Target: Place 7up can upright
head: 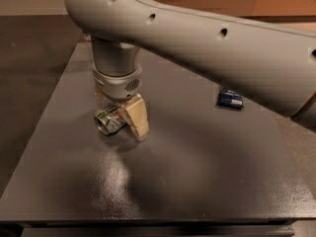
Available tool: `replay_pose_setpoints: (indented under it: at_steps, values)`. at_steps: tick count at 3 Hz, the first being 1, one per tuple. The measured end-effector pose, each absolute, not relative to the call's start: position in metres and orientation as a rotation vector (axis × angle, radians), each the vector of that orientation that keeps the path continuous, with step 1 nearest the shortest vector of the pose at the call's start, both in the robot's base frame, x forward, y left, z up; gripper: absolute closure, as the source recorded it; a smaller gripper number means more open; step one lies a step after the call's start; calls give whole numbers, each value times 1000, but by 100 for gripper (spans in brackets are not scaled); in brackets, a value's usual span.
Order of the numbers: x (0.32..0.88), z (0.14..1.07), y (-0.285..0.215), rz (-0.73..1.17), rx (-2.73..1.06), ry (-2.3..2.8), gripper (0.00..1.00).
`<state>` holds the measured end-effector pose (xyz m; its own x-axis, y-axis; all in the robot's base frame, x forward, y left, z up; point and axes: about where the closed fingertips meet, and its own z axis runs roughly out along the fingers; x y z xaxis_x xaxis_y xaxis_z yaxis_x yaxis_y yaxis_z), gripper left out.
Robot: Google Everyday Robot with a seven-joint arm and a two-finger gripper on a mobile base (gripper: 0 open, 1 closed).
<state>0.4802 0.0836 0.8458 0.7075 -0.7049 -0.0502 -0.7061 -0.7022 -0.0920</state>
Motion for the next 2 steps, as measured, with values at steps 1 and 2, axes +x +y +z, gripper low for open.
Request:
replay_pose_setpoints:
  at_steps: [1, 2]
  values:
    - [477, 843, 87, 36, -2800, 1167, 41]
    - [473, 843, 90, 51, -2800, 1164, 65]
